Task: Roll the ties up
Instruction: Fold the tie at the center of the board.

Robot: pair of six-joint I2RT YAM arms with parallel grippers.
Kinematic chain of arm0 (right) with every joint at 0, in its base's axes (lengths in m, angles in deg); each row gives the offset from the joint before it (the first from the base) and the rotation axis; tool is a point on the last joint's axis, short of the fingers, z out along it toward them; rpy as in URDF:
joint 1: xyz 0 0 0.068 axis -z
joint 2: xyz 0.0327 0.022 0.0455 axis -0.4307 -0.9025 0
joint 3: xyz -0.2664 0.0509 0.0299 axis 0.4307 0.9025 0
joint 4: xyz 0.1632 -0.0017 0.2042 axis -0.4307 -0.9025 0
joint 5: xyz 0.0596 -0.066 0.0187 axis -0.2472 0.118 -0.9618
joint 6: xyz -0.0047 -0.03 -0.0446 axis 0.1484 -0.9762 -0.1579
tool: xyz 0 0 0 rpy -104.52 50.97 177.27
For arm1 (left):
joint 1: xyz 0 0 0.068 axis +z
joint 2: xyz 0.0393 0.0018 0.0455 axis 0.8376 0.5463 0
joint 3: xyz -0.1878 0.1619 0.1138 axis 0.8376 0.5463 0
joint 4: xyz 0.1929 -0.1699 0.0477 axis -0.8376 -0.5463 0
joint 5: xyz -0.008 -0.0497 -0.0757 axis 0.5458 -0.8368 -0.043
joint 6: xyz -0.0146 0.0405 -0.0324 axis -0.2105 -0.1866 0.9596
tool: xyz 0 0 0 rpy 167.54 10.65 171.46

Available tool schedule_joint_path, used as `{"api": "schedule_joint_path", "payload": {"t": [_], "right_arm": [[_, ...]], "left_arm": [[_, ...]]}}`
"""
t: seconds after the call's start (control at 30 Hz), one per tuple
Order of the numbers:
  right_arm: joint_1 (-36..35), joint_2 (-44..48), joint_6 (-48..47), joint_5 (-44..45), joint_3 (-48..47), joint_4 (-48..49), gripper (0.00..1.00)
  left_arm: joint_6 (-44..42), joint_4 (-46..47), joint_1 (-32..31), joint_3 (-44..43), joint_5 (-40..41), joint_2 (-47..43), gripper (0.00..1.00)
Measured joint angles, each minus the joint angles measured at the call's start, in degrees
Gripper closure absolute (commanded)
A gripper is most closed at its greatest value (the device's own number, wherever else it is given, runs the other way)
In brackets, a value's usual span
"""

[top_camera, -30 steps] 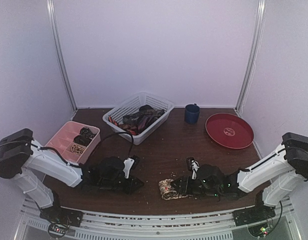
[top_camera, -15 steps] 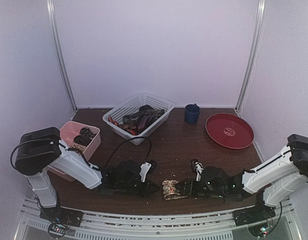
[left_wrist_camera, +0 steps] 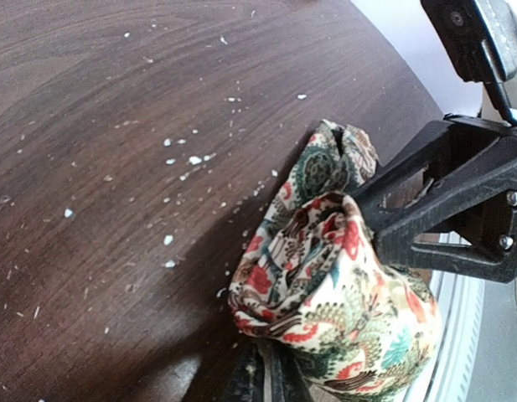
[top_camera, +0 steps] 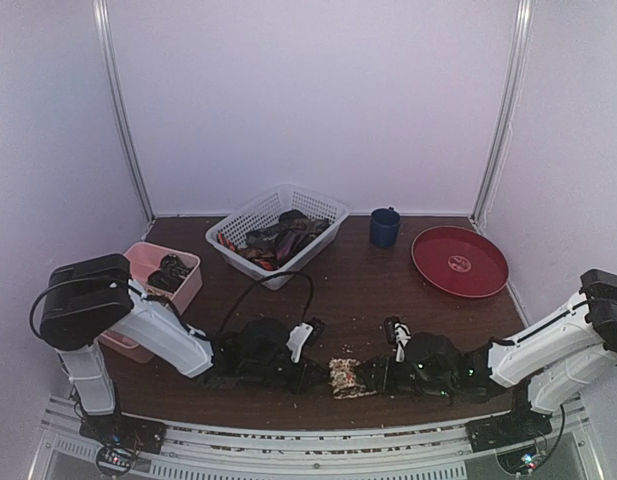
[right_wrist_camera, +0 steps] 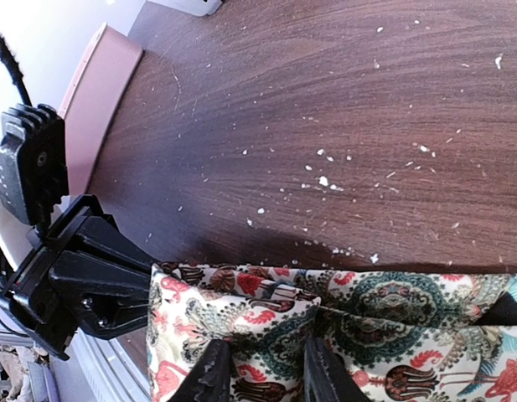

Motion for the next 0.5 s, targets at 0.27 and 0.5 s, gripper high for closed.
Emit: {"api": "schedule_joint_path", "payload": {"t": [0.27, 0.5], "right_arm": [[0.0, 1.8, -1.6, 2.3, 0.0, -3.5, 0.73], [0.0, 4.5, -3.1, 5.0, 0.0, -8.6, 0.72]], "left_arm": [[-0.5, -0.1, 0.0, -1.6, -1.0, 0.2, 0.93], [-0.8, -0.1, 0.0, -2.7, -1.6, 0.2, 0.93]]}}
